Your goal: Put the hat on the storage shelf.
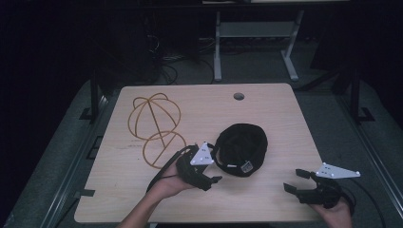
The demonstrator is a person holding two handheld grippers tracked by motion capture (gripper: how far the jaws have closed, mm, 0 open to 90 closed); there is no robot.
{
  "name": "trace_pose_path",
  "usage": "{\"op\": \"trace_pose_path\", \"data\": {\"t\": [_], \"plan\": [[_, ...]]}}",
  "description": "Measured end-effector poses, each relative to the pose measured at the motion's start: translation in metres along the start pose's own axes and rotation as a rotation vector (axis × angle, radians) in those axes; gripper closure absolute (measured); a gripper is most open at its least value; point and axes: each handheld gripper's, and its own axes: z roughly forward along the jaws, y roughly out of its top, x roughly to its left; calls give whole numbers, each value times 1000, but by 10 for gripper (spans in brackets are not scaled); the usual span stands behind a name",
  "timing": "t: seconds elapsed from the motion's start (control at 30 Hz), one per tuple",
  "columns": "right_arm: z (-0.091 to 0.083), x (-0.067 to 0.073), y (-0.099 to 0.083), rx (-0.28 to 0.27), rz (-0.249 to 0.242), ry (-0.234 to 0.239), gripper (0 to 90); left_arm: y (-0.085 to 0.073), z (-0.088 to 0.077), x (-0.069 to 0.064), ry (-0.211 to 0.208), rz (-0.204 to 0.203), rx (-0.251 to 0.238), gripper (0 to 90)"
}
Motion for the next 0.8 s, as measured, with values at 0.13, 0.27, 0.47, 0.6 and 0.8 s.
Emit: {"op": "trace_pose_path", "data": {"t": [0.13, 0.27, 0.47, 0.6, 0.8], "plan": [[0, 0, 0, -6, 0, 9, 177, 10, 11, 1, -22, 17, 21, 236], [0, 0, 0, -5, -6, 14, 177, 20, 24, -1, -39, 50, 48, 245], [0, 0, 1, -3, -11, 26, 207, 31, 38, -2, -57, 96, 87, 308], [-2, 0, 3, -22, -4, 44, 207, 34, 46, -3, -68, 117, 107, 356], [-3, -2, 2, -37, 8, 61, 231, 38, 56, -4, -83, 148, 154, 462]]}}
